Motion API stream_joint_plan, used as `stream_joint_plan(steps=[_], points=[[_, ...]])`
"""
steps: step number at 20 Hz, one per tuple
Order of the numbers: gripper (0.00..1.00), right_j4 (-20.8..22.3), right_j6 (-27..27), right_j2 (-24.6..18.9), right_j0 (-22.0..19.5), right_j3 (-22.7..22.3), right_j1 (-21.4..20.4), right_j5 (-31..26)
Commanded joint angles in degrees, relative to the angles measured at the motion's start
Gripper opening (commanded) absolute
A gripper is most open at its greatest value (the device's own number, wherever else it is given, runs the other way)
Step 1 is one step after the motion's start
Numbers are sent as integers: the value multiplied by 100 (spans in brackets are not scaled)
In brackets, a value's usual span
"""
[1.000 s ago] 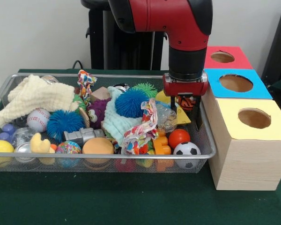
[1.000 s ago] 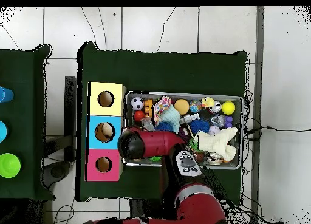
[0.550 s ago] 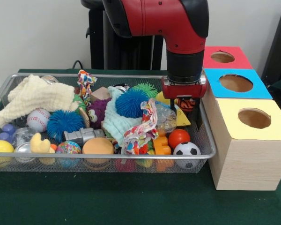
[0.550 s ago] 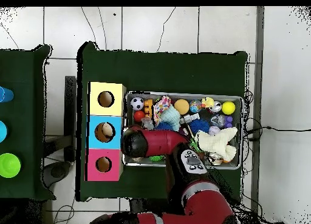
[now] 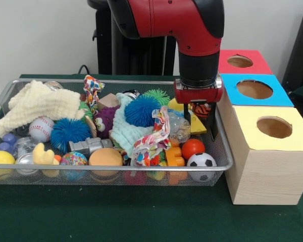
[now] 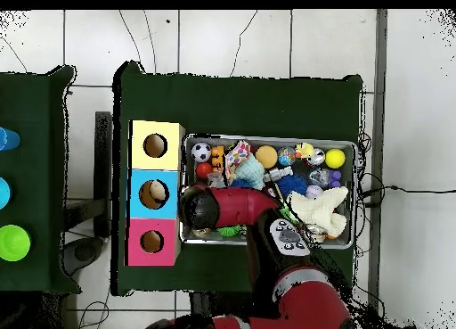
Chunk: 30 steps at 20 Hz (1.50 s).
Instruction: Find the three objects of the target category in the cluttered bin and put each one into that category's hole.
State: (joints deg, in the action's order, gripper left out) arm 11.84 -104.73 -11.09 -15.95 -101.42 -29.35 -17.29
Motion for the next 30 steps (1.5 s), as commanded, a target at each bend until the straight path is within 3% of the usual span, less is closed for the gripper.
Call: stream_joint_plan(steps=[1,12,20,30], points=[[100,-123,162,-873,-81,-533,-332,-1324],[100,-455,-356,-785,230,-646,-1042,-1986],[100,-379,-366,-808,240,-534,-692,-1670],[100,-295,-686,-522,444,-526,-515,-1071]])
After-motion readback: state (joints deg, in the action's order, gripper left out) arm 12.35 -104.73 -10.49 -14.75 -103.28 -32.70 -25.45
